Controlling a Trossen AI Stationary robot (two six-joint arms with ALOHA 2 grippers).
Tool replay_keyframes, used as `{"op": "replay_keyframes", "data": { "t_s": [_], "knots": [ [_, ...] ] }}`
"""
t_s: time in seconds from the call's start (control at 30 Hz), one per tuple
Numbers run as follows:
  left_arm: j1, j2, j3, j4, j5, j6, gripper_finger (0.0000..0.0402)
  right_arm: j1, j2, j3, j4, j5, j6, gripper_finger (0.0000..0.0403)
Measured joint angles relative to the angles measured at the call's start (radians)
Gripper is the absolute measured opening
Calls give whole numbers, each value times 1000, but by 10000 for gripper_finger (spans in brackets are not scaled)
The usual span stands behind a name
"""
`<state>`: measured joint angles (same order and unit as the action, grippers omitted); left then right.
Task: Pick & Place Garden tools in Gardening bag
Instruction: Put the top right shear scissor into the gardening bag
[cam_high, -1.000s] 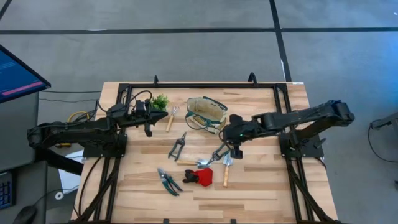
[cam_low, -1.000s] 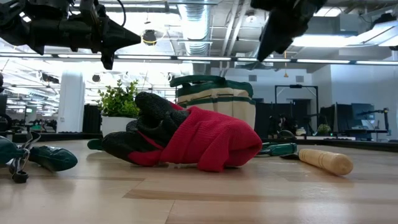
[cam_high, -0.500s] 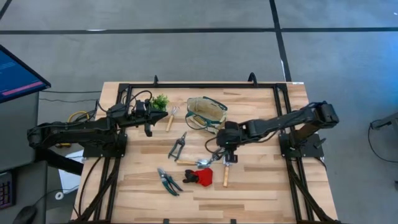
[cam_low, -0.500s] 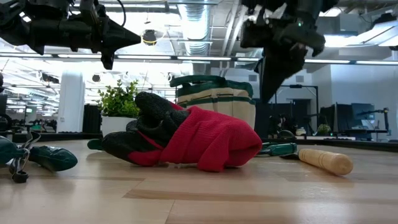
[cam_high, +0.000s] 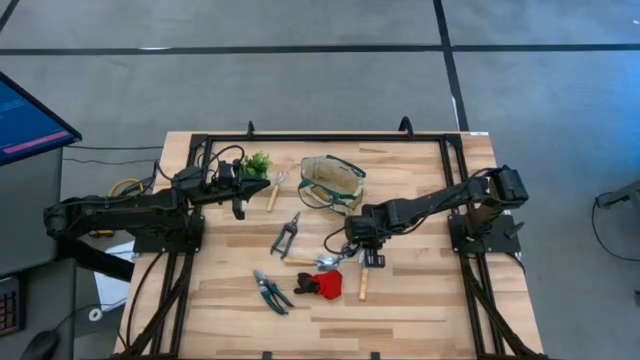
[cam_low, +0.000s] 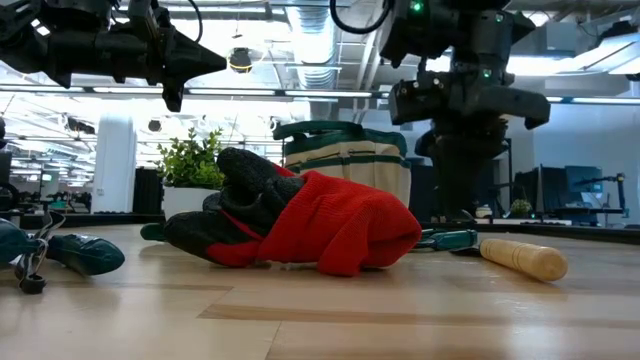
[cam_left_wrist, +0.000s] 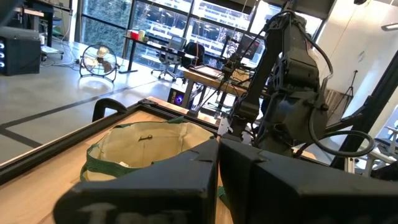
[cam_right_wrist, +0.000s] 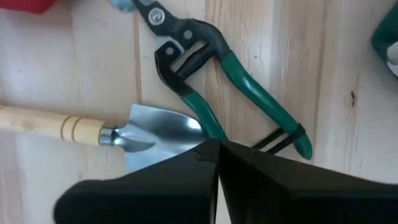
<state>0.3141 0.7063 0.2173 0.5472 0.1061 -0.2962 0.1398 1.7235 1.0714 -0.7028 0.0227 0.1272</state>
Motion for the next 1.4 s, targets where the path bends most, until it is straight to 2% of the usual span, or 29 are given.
{"op": "replay_keyframes", "data": {
  "t_s": [0.3,0.57,0.73,1.03,1.4],
  "knots": [
    [0,0,0,0,0,0,2,4,-1,0,3,0,-6,13],
    [0,0,0,0,0,0,2,3,0,0,8,7,-32,91],
    [0,0,0,0,0,0,2,2,0,0,25,8,-32,117],
    [0,0,0,0,0,0,2,1,0,-23,108,16,-56,117],
    [0,0,0,0,0,0,2,-5,0,-89,116,27,-51,118]
  ]
}}
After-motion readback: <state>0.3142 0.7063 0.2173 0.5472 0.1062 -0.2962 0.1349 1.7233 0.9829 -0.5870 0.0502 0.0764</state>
